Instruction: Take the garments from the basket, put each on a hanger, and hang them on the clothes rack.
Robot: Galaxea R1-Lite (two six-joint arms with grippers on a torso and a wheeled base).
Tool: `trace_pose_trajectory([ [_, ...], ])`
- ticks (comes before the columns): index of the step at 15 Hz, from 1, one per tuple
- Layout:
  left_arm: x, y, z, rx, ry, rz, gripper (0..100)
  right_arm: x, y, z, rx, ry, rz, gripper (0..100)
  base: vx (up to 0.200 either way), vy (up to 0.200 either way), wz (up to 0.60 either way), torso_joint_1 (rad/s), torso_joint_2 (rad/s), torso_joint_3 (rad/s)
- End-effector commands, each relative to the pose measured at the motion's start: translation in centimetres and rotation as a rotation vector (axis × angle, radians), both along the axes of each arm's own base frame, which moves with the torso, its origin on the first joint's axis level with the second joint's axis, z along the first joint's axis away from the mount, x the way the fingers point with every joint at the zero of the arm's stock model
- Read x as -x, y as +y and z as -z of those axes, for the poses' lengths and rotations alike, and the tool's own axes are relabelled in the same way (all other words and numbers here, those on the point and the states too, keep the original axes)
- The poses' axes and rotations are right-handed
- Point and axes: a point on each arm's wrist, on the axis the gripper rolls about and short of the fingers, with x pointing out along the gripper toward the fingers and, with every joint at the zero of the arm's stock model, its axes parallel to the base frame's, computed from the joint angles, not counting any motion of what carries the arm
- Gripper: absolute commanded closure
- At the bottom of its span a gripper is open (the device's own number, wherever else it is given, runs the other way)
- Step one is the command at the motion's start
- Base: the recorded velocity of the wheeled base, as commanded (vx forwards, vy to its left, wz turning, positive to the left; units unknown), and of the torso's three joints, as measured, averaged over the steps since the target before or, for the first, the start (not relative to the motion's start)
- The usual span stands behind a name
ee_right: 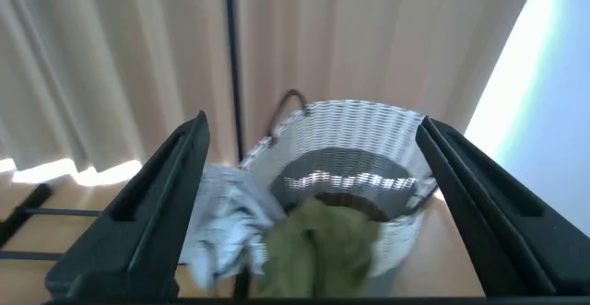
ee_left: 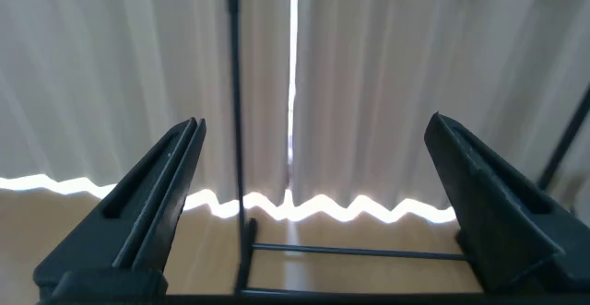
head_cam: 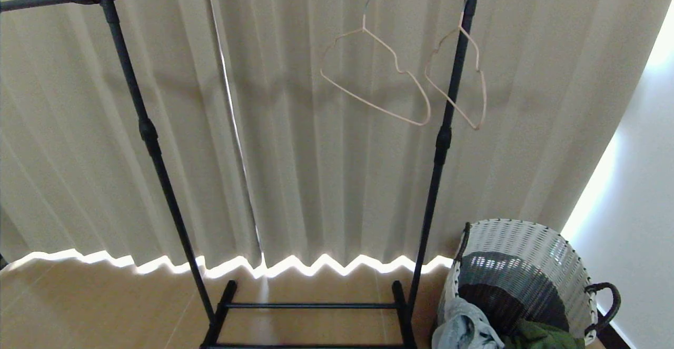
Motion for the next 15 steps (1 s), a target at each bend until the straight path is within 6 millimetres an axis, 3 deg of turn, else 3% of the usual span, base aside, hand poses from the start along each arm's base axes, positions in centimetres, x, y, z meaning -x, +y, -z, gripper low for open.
trace_pose_trajectory([
  [1,-0.01,0.0,-0.01,-0.001,0.001,0.001,0,0.0,0.0,0.0,-0.001,-0.001,0.0,0,0.0,-0.2,0.0,0.002,0.0,0.002],
  [2,-0.01,0.0,-0.01,0.0,0.001,-0.001,0,0.0,0.0,0.0,-0.001,-0.001,0.0,0,0.0,-0.2,0.0,-0.002,0.01,0.007],
  [12,0.0,0.0,-0.01,0.001,-0.001,0.0,0,0.0,-0.01,0.0,-0.007,-0.001,0.006,0,0.0,0.0,0.0,0.0,0.0,0.0],
  [15,-0.01,0.0,-0.01,0.001,0.001,0.0,0,0.0,-0.01,0.0,-0.005,-0.001,0.006,0,0.0,0.0,0.0,-0.069,0.27,0.204],
])
